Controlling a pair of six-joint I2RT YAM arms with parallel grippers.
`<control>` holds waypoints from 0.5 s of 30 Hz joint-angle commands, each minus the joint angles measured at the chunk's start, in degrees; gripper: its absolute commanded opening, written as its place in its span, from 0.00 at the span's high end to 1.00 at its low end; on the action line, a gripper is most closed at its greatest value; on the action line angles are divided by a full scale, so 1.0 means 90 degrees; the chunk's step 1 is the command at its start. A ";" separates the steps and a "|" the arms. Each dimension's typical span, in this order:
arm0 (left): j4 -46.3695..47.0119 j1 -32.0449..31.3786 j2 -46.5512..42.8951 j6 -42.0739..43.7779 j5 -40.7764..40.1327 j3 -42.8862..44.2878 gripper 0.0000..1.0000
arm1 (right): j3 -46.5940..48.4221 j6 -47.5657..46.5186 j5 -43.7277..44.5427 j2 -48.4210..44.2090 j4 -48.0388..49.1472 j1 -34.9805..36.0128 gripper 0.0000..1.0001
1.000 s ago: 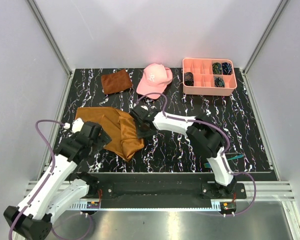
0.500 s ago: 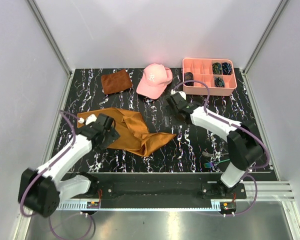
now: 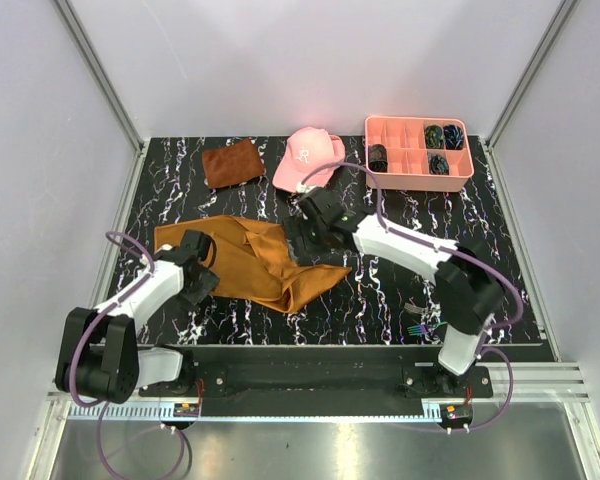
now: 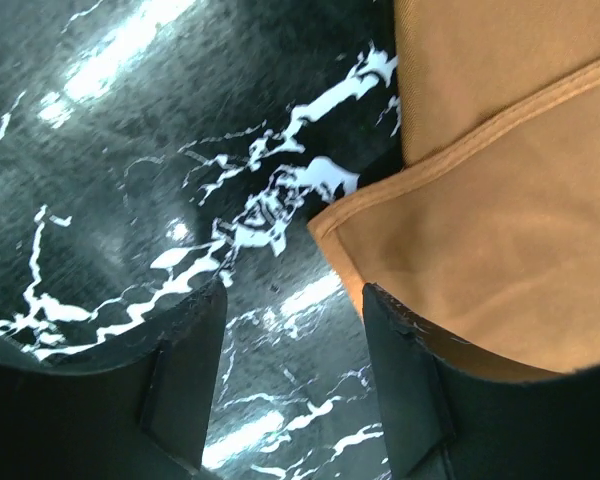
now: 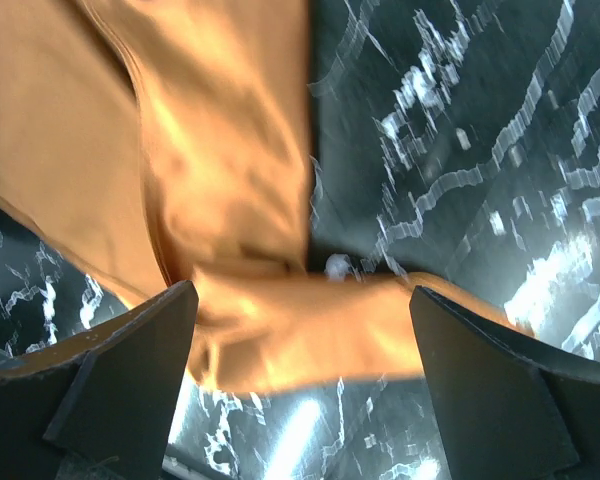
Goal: Fold the napkin into a case and place the utensils inside
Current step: Move the crumpled napkin to the center of the board.
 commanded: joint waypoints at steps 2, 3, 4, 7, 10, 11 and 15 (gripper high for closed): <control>0.0595 0.0073 0.0328 -0.0026 -0.0253 -0.0014 0.42 | 0.1149 -0.0573 -0.0251 0.0852 -0.0088 0.0033 0.05; 0.0664 0.0082 0.0367 -0.0006 -0.0262 -0.0062 0.42 | 0.1401 -0.0631 -0.0270 0.0941 -0.0098 0.0043 0.05; 0.0723 0.0092 0.0407 -0.0006 -0.0262 -0.0063 0.42 | 0.1530 -0.0690 -0.0309 0.1126 -0.0108 0.0043 0.06; 0.0850 0.0131 0.0641 0.0014 -0.0311 -0.0063 0.42 | 0.2057 -0.0837 -0.0532 0.1575 -0.0157 0.0052 0.07; 0.0947 0.0229 0.0894 0.0024 -0.0360 -0.0063 0.49 | 0.2604 -0.1051 -0.0573 0.2034 -0.0264 0.0140 0.00; 0.1016 0.0248 0.0924 0.0043 -0.0360 -0.0092 0.57 | 0.2934 -0.1091 -0.0505 0.2162 -0.0322 0.0160 0.00; 0.1416 0.0297 0.0925 0.0315 -0.0204 -0.0180 0.76 | 0.4145 -0.1305 -0.0397 0.3040 -0.1081 0.0306 0.00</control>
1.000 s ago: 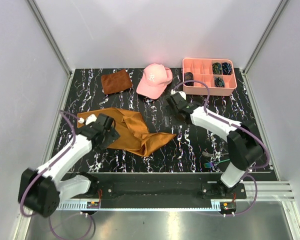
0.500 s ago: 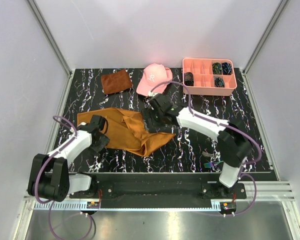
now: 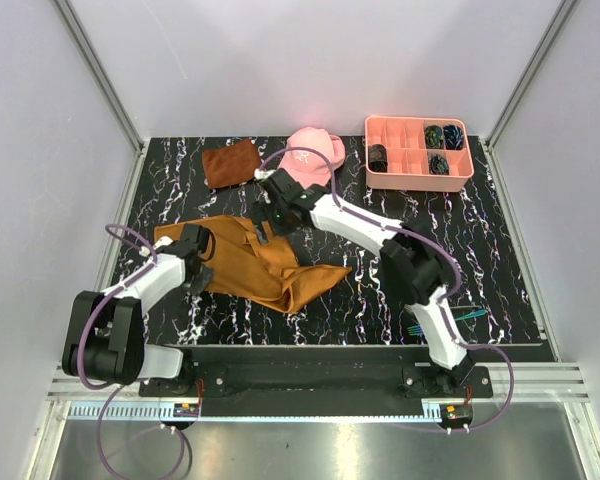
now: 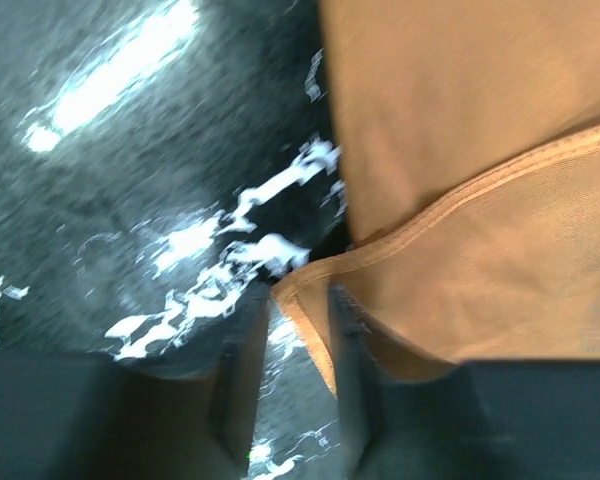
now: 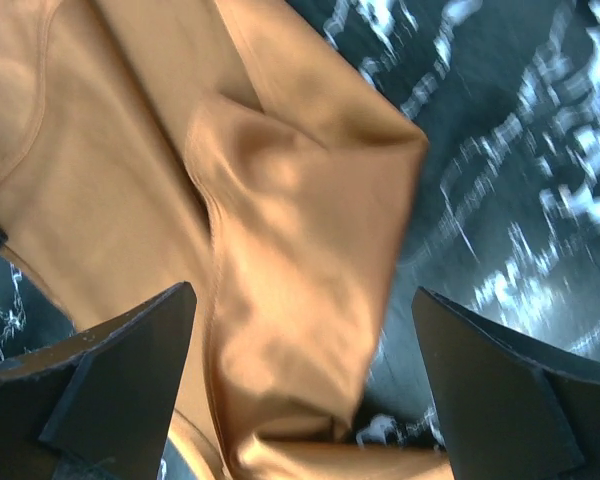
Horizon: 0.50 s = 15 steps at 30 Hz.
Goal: Fold the napkin into a case and place the utensils inside
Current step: Move the crumpled napkin to the center of the board.
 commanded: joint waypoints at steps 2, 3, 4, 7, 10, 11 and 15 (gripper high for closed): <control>0.0966 0.0057 0.0167 0.0351 0.0282 -0.0387 0.92 | 0.2046 -0.0519 0.0366 0.1246 -0.1276 0.0316 0.00; 0.1044 0.0066 0.0108 0.0496 0.0351 -0.0416 1.00 | 0.2323 -0.0655 0.0464 0.1442 -0.1454 0.0336 0.00; 0.1161 0.0067 -0.0037 0.0566 0.0468 -0.0484 1.00 | 0.2606 -0.0714 0.0745 0.1811 -0.1629 0.0356 0.00; 0.1366 0.0067 -0.0563 0.0908 0.0770 -0.0708 1.00 | 0.3651 -0.1056 0.1129 0.2437 -0.2187 0.0365 0.00; 0.1290 0.0067 -0.1373 0.1103 0.0947 -0.0923 1.00 | 0.4161 -0.1320 0.1372 0.2702 -0.2266 0.0366 0.00; 0.1202 0.0067 -0.1599 0.1113 0.0947 -0.0943 1.00 | 0.4248 -0.1340 0.1509 0.2732 -0.2285 0.0366 0.09; 0.0567 0.0067 -0.2605 0.0987 0.0928 -0.0992 1.00 | 0.3607 -0.0961 0.2057 0.2295 -0.2295 0.0249 0.60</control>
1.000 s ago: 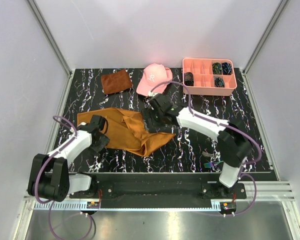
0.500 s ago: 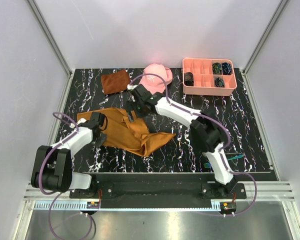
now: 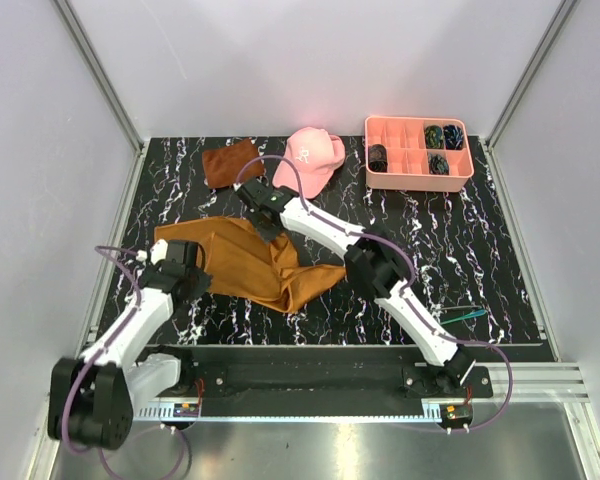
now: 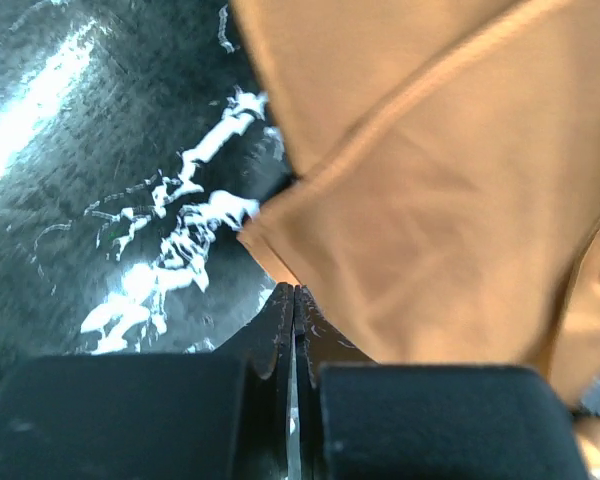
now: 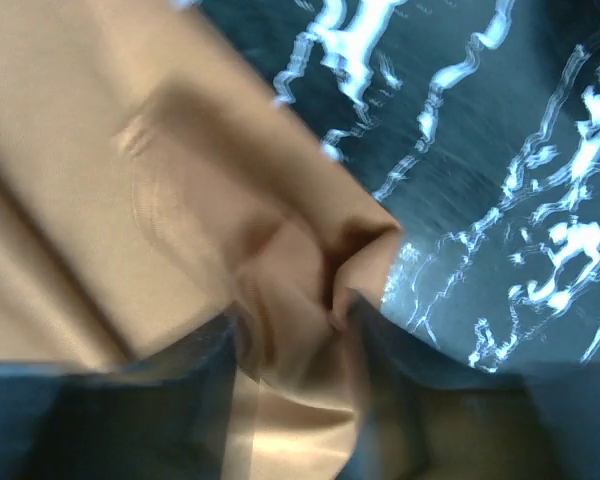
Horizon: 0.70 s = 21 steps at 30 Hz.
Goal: Fold the napkin into a case and place the utensils inside
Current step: Move the crumpled napkin to the center of the board, then pick up the crumpled napkin from the center of the board.
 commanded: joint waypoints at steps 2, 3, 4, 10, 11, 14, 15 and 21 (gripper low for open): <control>-0.0649 0.0011 -0.1367 -0.0017 0.0172 -0.0043 1.00 | -0.1180 0.0379 0.0709 -0.1161 -0.0151 -0.0206 0.66; -0.0727 0.0011 -0.1553 -0.0095 0.0172 -0.0082 1.00 | -0.1622 0.0545 0.0757 -0.1444 -0.0034 -0.0216 0.66; -0.0873 0.0011 -0.1864 -0.0163 0.0163 -0.0150 1.00 | -0.2120 0.0624 0.0796 -0.2124 0.0122 -0.0216 0.66; -0.0935 0.0020 -0.2599 -0.0428 0.0317 -0.0404 1.00 | -0.6066 0.1317 -0.0003 -0.4910 0.1625 -0.0811 0.64; -0.0788 0.0020 -0.2551 -0.0302 0.0483 -0.0424 1.00 | -0.6863 0.1385 -0.0139 -0.5233 0.1975 -0.1102 0.54; 0.0128 0.0020 -0.2064 0.0702 0.1730 -0.0346 0.95 | -0.8106 0.1338 -0.0882 -0.6269 0.2660 -0.1552 0.17; 0.0508 0.0020 -0.1695 0.1227 0.2141 -0.0288 0.74 | -0.8208 0.1241 -0.0902 -0.6465 0.2662 -0.1612 0.11; 0.1118 -0.0223 0.0100 0.2120 0.2985 0.0598 0.22 | -0.7682 0.1171 -0.0863 -0.6165 0.2184 -0.1671 0.04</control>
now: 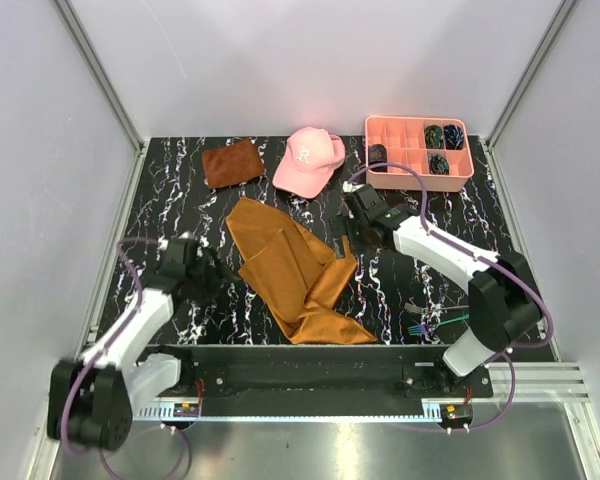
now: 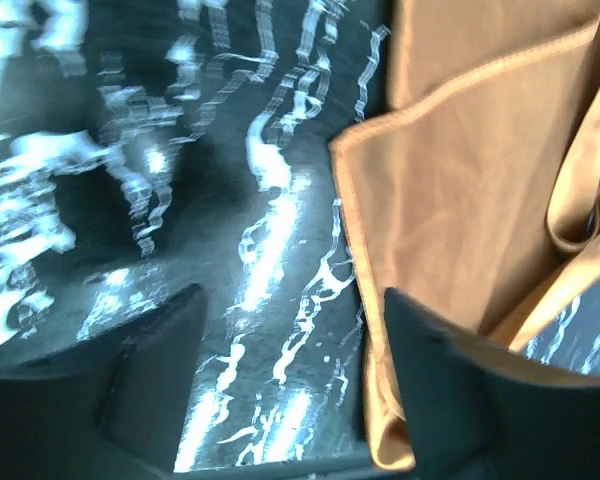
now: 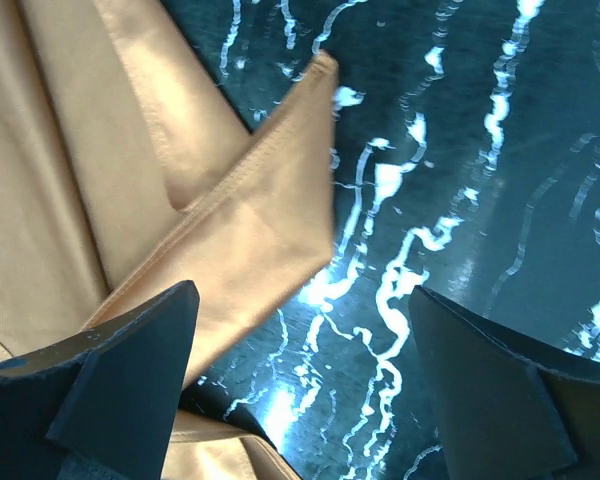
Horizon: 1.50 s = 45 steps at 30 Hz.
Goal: Fold the napkin into a case and place the utensils inside
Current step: Pick up the crumpled napkin from the center of the board, then flatten out the crumpled napkin at the center of the board.
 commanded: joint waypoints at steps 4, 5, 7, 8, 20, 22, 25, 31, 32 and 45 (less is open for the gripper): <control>0.0541 -0.0792 0.2288 0.1370 0.0075 0.1705 0.13 | 0.0722 0.0313 -0.0474 0.0713 0.0319 0.0099 0.04; 0.0415 -0.0909 0.2755 0.1390 -0.0081 0.1842 0.14 | 0.0772 0.0390 -0.0435 0.0869 0.0309 0.0099 0.05; 0.0414 -0.1007 0.3090 0.1439 -0.0414 0.2096 0.20 | 0.0870 0.0469 -0.0386 0.0977 0.0319 0.0099 0.06; 0.0317 -0.1027 0.3324 0.1391 -0.0618 0.2145 0.21 | 0.0880 0.0489 -0.0308 0.1045 0.0319 0.0099 0.06; 0.0706 -0.1564 0.4136 0.0844 -0.1889 0.2146 0.27 | 0.0733 0.0547 0.0210 0.1485 0.0485 0.0090 0.21; 0.0745 -0.1642 0.4292 0.0669 -0.1870 0.2107 0.29 | 0.0753 0.0557 0.0268 0.1602 0.0514 0.0070 0.21; 0.0881 -0.1652 0.4313 0.0551 -0.1850 0.1951 0.43 | 0.0802 0.0538 0.0249 0.1768 0.0602 0.0060 0.23; 0.0736 -0.1613 0.3593 0.0686 -0.2123 0.1833 0.86 | 0.1133 0.0372 0.0171 0.2081 0.0709 -0.0057 0.50; 0.0687 -0.1584 0.3445 0.0716 -0.2153 0.1843 0.96 | 0.1211 0.0352 0.0171 0.2081 0.0700 -0.0076 0.62; -0.0737 -0.0061 -0.0158 0.0679 -0.2289 0.2282 1.00 | 0.3018 0.0069 -0.0150 0.1329 0.0211 -0.0457 1.00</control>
